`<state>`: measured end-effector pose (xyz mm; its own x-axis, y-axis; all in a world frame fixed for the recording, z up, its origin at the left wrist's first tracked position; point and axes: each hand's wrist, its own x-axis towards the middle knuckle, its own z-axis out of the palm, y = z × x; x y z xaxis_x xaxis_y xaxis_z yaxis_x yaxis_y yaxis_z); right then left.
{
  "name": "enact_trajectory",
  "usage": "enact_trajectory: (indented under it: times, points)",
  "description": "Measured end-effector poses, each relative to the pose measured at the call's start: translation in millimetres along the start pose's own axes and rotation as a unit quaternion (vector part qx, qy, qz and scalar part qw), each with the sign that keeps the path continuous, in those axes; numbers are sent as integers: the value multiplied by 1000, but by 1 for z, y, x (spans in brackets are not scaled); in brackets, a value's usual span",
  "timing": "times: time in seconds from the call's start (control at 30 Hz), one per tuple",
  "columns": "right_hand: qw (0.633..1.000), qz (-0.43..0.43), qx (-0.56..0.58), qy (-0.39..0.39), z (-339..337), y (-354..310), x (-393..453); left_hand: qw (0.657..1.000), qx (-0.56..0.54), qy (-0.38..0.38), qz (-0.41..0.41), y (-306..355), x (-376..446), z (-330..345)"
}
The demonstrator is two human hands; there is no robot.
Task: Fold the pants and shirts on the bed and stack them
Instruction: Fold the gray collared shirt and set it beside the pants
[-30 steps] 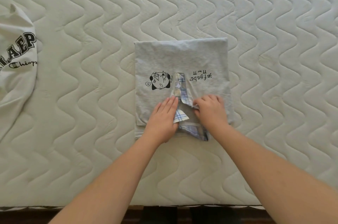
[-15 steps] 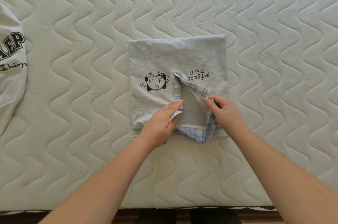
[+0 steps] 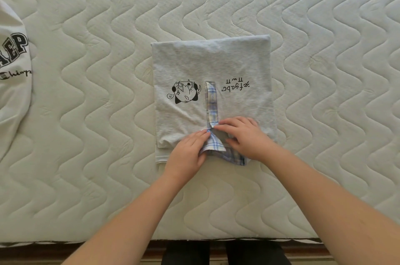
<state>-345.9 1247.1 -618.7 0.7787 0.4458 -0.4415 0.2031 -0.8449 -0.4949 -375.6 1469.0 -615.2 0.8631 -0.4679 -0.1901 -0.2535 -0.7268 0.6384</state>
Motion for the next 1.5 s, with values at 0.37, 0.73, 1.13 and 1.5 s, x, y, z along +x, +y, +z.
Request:
enact_trajectory:
  times: [0.37,0.73,1.13,1.5]
  points:
    - [844,365,353,173,9,-19,-19,967,-136,89,-197,1,12,-9]
    - [909,236,318,132,-1,-11,8,930,-172,29,-323,-22,61,-21]
    - [899,263,216,275,2,-7,-8,988,72,122,-69,4,55,-16]
    - [881,408,202,128,43,-30,-76,965,49,-130,-225,39,102,0]
